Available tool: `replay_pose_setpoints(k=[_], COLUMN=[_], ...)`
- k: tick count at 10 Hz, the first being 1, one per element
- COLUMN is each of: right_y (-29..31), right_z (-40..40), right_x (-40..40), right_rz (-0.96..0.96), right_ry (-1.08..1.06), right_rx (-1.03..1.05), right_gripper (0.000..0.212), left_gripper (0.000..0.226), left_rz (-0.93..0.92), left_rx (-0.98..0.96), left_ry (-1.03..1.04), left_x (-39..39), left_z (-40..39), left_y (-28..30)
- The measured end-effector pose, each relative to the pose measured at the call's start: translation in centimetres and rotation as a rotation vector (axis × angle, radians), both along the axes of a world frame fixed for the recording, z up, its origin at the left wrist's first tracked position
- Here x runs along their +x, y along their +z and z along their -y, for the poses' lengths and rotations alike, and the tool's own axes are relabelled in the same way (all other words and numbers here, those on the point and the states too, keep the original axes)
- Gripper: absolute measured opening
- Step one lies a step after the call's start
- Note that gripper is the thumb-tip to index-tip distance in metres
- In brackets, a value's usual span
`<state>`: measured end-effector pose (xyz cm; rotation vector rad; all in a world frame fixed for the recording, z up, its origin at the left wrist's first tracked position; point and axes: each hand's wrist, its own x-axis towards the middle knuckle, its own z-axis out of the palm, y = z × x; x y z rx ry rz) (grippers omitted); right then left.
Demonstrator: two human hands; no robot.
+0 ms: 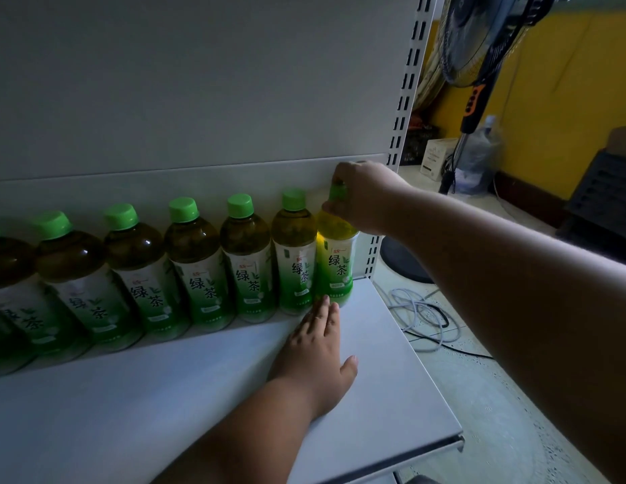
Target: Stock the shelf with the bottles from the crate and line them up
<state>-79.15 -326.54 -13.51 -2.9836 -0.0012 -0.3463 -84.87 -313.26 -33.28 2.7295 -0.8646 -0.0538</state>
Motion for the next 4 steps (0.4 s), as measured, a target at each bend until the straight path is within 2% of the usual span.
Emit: replay_pose_setpoints(k=[1,3,4], right_y=[-0.7,-3.9,-5.7], right_z=[-0.5,-3.8,-6.7], right_x=[-2.0,-6.1,-7.1], right_rz=[0.121,0.361,0.330], right_ry=[-0.008,0.144,0.228], right_rx=[0.096,0.080,0.092], right_gripper=[0.050,0.035,0.037], left_gripper=[0.078,0.071,0.069], left_rz=[0.054,0.160,0.258], left_rx=[-0.080,-0.176,-0.176], left_ry=[-0.014,0.106,0.170], left_x=[-0.5,-2.8,-2.9], left_z=[-1.3,-7.9,-12.1], left_y=[0.5,1.6,2.1])
